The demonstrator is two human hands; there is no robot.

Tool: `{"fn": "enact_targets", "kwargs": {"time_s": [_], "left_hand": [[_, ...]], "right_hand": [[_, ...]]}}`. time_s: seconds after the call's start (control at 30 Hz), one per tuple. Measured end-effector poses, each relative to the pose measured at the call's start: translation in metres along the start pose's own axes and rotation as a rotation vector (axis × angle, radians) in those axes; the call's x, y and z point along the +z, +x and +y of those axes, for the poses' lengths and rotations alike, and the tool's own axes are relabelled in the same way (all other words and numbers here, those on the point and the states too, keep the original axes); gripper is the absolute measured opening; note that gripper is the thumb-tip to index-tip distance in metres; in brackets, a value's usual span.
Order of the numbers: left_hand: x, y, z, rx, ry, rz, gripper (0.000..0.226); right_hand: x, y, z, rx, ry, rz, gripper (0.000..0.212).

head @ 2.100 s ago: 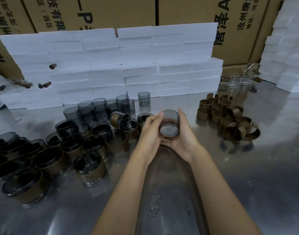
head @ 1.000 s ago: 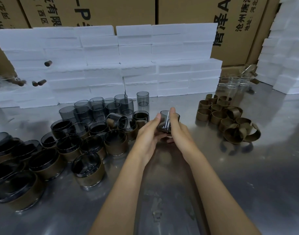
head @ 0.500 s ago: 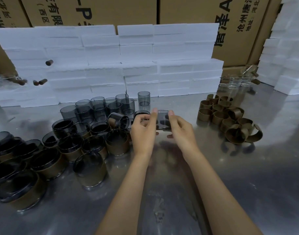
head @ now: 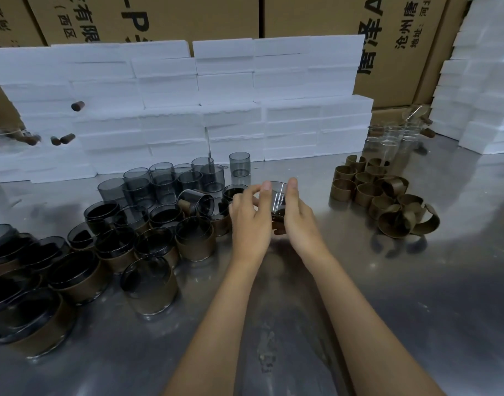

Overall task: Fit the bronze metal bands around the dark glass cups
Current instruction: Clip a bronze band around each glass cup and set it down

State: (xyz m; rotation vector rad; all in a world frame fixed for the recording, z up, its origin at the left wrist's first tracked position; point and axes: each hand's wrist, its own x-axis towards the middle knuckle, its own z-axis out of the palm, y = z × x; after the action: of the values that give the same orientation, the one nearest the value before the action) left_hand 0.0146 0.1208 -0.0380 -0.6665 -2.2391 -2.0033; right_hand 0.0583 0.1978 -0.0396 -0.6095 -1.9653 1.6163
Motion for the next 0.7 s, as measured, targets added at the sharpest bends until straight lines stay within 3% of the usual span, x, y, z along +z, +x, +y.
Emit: {"fn": "enact_targets", "kwargs": {"time_s": [0.17, 0.33, 0.43, 0.53, 0.7], "left_hand": [[-0.006, 0.001, 0.001, 0.16, -0.021, 0.164, 0.017], [-0.011, 0.001, 0.006, 0.056, -0.111, 0.214, 0.016], [-0.009, -0.003, 0.01, 0.007, -0.179, 0.131, 0.036], [-0.006, -0.008, 0.015, -0.003, -0.211, 0.039, 0.037], [-0.005, -0.008, 0.02, 0.03, -0.084, 0.063, 0.028]], "right_hand": [[-0.001, 0.004, 0.002, -0.049, -0.01, 0.096, 0.051], [-0.006, 0.003, -0.003, -0.077, 0.117, 0.052, 0.035], [-0.005, -0.001, -0.005, -0.033, 0.151, -0.116, 0.052], [-0.001, -0.008, -0.006, -0.025, 0.144, -0.268, 0.07], [0.0, -0.01, -0.013, -0.088, 0.158, -0.125, 0.069]]}}
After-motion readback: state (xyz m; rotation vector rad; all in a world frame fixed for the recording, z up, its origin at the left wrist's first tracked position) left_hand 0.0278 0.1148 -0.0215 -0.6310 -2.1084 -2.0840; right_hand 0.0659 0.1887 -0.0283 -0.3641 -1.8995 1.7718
